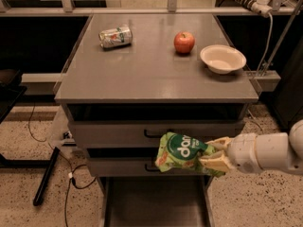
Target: Place green rice chip bag into bottom drawer
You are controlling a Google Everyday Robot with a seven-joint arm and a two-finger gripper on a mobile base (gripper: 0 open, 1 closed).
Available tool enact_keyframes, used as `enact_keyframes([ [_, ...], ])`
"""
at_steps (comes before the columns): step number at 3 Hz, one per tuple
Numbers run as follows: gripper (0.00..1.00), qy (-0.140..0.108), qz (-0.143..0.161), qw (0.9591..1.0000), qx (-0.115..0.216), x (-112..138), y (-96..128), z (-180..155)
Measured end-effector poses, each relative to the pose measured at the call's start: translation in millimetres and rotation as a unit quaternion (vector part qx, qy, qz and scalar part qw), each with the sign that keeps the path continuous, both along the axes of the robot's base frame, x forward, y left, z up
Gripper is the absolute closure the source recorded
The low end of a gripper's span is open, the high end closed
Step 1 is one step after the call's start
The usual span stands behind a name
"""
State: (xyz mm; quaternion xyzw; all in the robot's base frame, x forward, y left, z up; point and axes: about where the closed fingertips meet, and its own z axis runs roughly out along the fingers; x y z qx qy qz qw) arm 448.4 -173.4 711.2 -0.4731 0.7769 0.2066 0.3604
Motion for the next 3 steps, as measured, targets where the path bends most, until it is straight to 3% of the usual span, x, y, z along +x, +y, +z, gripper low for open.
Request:
enact_keyframes([
  [1, 1.0, -0.012, 0.013, 0.9998, 0.012, 9, 1, -45],
  [2, 1.0, -0.01, 0.079, 0.9967, 0.016, -3, 1, -68],
  [3, 1.0, -0.013, 0.079, 0.9966, 0.016, -5, 3, -70],
])
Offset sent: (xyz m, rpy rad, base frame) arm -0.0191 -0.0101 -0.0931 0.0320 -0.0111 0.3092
